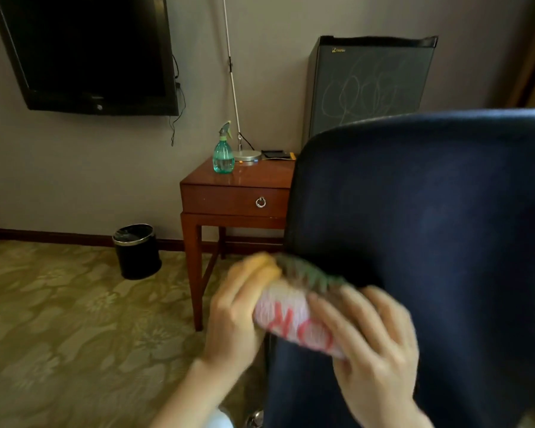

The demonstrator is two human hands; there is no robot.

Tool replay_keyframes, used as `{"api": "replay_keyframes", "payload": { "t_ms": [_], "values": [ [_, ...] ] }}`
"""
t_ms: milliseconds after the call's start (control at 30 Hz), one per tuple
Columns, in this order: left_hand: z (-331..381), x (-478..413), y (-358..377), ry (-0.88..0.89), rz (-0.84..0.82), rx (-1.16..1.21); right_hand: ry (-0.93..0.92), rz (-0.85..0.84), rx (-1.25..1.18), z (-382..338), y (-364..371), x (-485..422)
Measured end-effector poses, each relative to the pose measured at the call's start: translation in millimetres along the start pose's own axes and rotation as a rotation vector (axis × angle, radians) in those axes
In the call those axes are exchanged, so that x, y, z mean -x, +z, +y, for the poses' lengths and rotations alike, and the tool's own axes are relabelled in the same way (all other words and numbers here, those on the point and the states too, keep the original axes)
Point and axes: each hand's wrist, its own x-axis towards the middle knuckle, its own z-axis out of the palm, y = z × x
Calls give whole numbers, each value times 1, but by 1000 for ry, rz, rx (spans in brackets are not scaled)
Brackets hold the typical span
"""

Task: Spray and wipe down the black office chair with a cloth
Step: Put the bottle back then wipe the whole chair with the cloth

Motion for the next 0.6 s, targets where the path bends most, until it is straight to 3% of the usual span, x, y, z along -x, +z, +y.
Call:
{"api": "replay_keyframes", "payload": {
  "t_ms": [133,233,600],
  "values": [
    [23,-107,-26,137,76,-1,-79,101,58,5,-28,-101],
    [33,-119,-32,131,75,-2,-139,93,103,8,-35,-124],
    [-10,11,2,-141,-163,74,-150,-191,57,17,9,16]
  ]
}}
